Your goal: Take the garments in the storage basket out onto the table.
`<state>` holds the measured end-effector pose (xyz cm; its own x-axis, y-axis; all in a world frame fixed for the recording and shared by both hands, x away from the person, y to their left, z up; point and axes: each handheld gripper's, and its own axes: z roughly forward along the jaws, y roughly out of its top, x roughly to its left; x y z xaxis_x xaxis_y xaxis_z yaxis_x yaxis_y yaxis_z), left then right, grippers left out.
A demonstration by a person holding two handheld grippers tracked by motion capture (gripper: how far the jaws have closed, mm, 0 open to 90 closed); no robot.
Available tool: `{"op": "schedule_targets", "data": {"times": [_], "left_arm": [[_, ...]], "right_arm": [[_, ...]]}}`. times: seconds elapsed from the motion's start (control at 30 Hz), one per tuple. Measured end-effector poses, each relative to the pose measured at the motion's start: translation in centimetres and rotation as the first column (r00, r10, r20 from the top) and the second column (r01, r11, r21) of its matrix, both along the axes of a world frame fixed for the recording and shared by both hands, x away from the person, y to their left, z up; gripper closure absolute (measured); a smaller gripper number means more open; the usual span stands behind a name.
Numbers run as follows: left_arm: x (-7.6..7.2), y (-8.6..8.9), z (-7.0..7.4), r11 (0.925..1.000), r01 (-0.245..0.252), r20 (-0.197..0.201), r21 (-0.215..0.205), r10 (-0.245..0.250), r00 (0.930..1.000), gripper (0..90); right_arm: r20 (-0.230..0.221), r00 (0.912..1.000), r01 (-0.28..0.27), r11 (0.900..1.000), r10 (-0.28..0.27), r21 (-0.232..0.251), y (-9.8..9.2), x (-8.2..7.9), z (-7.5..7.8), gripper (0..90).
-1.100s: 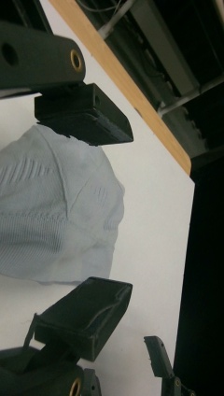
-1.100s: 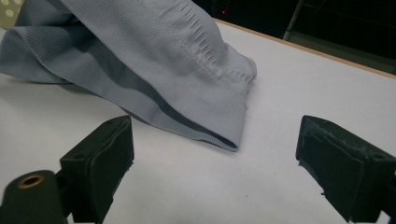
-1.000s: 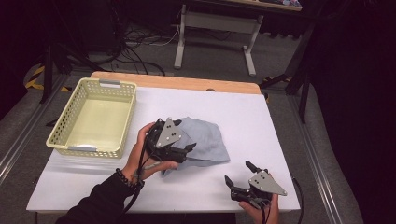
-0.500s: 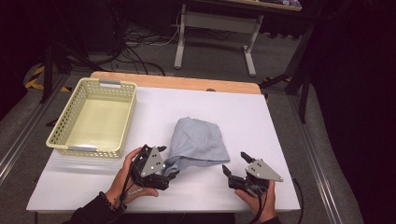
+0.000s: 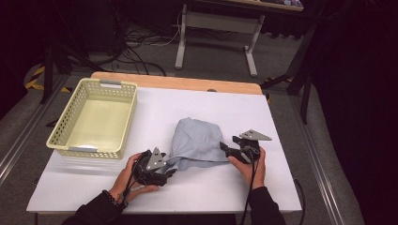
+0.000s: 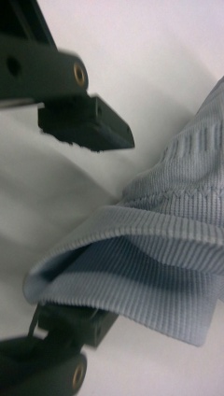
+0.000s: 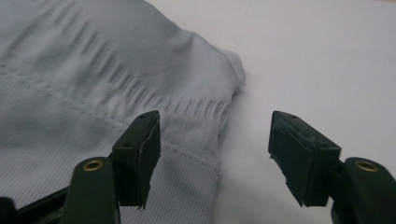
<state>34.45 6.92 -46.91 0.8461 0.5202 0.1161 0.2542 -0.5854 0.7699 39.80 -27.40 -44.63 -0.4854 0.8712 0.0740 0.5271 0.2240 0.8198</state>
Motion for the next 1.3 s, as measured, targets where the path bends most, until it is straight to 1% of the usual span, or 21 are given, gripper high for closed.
{"op": "schedule_targets", "data": {"times": [0.03, 0.1, 0.13, 0.2, 0.23, 0.33, 0.4, 0.53, 0.6, 0.63, 0.73, 0.77, 0.87, 0.9, 0.93, 1.0, 1.07, 1.1, 1.13, 1.23, 1.3], "left_arm": [[0.1, -0.2, -0.1, 0.9998, 0.000, -0.010, 0.018, 0.000, 0.9999, 41.5], [0.1, -0.3, -0.1, 0.9997, 0.010, -0.015, 0.020, -0.010, 0.9998, 42.8], [0.1, -0.3, -0.1, 0.9996, 0.023, -0.027, 0.017, -0.023, 0.9994, 52.1], [0.1, -0.3, -0.1, 0.9996, 0.024, -0.029, 0.017, -0.024, 0.9993, 53.2], [0.1, -0.3, -0.1, 0.9996, 0.024, -0.035, 0.016, -0.023, 0.9991, 56.1], [0.3, -0.2, -0.1, 0.9997, 0.023, -0.045, 0.010, -0.023, 0.9987, 65.4], [0.3, -0.2, -0.1, 0.9998, 0.019, -0.046, 0.012, -0.018, 0.9988, 71.0], [0.2, -0.2, -0.1, 0.9999, 0.008, -0.035, 0.007, -0.008, 0.9994, 80.7], [0.1, 0.1, 0.1, 0.9998, -0.017, 0.000, 0.014, 0.017, 0.9999, 82.2], [0.1, 0.1, 0.1, 0.9998, -0.017, 0.000, 0.014, 0.017, 0.9999, 82.4], [-0.1, 1.3, 1.4, 0.9981, -0.049, 0.040, -0.038, 0.051, 0.9979, 82.5], [-0.1, 1.3, 1.4, 0.9981, -0.049, 0.040, -0.038, 0.051, 0.9979, 82.5], [-0.6, 2.1, 3.0, 0.9937, -0.075, 0.105, -0.083, 0.084, 0.9910, 82.5], [-0.9, 2.4, 3.8, 0.9920, -0.084, 0.140, -0.094, 0.097, 0.9855, 84.0], [-0.9, 2.4, 3.8, 0.9920, -0.084, 0.140, -0.094, 0.097, 0.9855, 83.7], [-1.2, 2.8, 4.4, 0.9896, -0.068, 0.140, -0.127, 0.086, 0.9864, 83.5], [-1.7, 2.7, 4.8, 0.9896, -0.050, 0.159, -0.135, 0.071, 0.9847, 83.5], [-1.9, 2.6, 5.0, 0.9907, -0.032, 0.161, -0.132, 0.053, 0.9855, 81.6], [-2.2, 2.5, 5.2, 0.9913, -0.014, 0.169, -0.131, 0.036, 0.9850, 81.6], [-3.4, 1.9, 6.0, 0.9876, 0.058, 0.183, -0.146, -0.031, 0.9827, 76.3], [-3.7, 1.7, 6.1, 0.9863, 0.076, 0.183, -0.146, -0.049, 0.9819, 75.3]], "right_arm": [[-0.039, 0.9992, 0.007, 1.000, -0.008, -0.007, 0.2, 0.4, -0.6, 36.4], [-0.050, 0.9987, 0.010, 1.000, -0.010, -0.010, 0.2, 0.5, -0.7, 37.5], [-0.065, 0.9979, 0.005, 1.000, -0.006, -0.019, 0.3, 0.5, -0.8, 42.2], [-0.074, 0.9972, 0.004, 1.000, -0.006, -0.024, 0.4, 0.5, -0.9, 43.9], [-0.104, 0.9943, -0.029, 0.998, 0.024, -0.047, 0.7, 0.5, -1.1, 53.2], [-0.097, 0.9939, -0.061, 0.993, 0.052, -0.097, 1.6, 0.2, -1.1, 64.1], [-0.100, 0.9929, -0.073, 0.994, 0.064, -0.086, 1.5, 0.1, -1.1, 73.5], [-0.095, 0.9921, -0.090, 0.993, 0.082, -0.074, 1.4, -0.1, -1.1, 82.0], [-0.072, 0.9941, -0.087, 0.993, 0.081, -0.078, 1.3, -0.5, -0.9, 83.4], [-0.072, 0.9941, -0.087, 0.993, 0.081, -0.078, 1.3, -0.5, -0.9, 83.4], [0.001, 0.9983, -0.058, 0.998, 0.058, -0.027, 0.2, -1.7, 0.4, 83.7], [0.001, 0.9983, -0.058, 0.998, 0.058, -0.027, 0.2, -1.7, 0.4, 83.7], [0.085, 0.9962, -0.022, 0.999, 0.019, 0.034, -0.9, -3.0, 2.3, 83.7], [0.128, 0.9918, -0.005, 0.998, -0.002, 0.055, -1.5, -3.8, 3.4, 83.8], [0.148, 0.9889, 0.004, 0.998, -0.015, 0.070, -1.9, -4.3, 3.9, 83.8], [0.164, 0.9862, 0.007, 0.996, -0.021, 0.084, -2.2, -4.8, 4.3, 83.8], [0.196, 0.9799, 0.017, 0.995, -0.036, 0.100, -2.9, -6.0, 5.2, 83.8], [0.223, 0.9735, 0.028, 0.994, -0.050, 0.104, -3.5, -7.3, 5.8, 83.8], [0.223, 0.9735, 0.028, 0.994, -0.050, 0.104, -3.5, -7.3, 5.8, 83.8], [0.251, 0.9639, 0.066, 0.993, -0.089, 0.100, -5.1, -9.8, 6.2, 83.8], [0.250, 0.9626, 0.080, 0.992, -0.104, 0.101, -5.5, -10.3, 6.1, 83.8]]}}
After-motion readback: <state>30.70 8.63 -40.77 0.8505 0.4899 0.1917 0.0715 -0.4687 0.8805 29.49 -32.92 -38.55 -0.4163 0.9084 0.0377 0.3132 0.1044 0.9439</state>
